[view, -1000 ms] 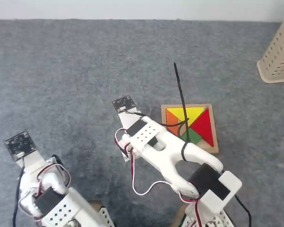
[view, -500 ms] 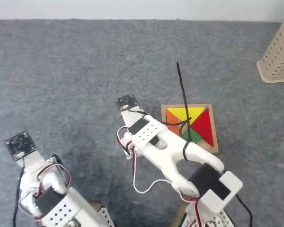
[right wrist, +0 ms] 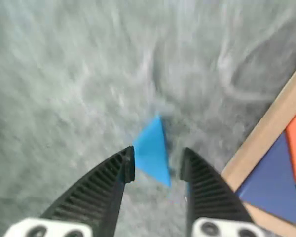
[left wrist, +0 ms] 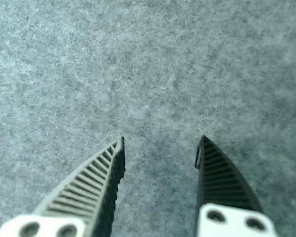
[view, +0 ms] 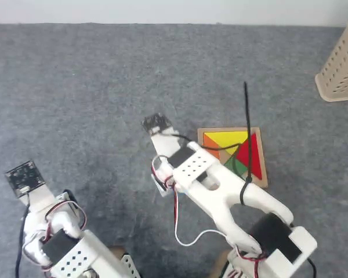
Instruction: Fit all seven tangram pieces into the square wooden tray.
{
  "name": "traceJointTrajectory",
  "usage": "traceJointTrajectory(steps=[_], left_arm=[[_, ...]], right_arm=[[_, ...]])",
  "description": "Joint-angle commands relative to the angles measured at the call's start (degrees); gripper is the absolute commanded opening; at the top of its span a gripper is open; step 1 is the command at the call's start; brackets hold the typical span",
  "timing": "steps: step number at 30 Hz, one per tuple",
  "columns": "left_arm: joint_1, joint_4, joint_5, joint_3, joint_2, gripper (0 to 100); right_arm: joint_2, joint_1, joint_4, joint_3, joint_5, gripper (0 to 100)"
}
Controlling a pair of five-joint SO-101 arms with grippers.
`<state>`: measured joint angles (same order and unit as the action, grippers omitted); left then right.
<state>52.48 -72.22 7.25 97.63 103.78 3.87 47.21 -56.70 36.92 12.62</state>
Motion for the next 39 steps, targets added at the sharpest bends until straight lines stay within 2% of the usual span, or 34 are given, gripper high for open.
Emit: traceJointTrajectory(steps=[1,9,28,34,39], left_arm=[[-0.1,-0.2,-0.5,-1.1,0.6,23],[-0.1,-0.2,-0.5,-1.1,0.6,23],[-0.1,-0.2,-0.5,-1.1,0.6,23],[-0.1,-0.2,-0.5,-1.1,0.6,23],[-0.1,-0.2,-0.5,-1.1,0.6,23]], right_arm=[[3.9,0.3,0.2,1.3,-1.9,25.6],[4.2,2.5,4.9,0.8,-1.8,26.4],[-4.8,4.4,5.0,-2.0,-1.9,26.0],[-4.8,4.4,5.1,-2.1,-1.8,14.7],[-4.6,4.4,5.0,-2.2,-1.8,13.4]])
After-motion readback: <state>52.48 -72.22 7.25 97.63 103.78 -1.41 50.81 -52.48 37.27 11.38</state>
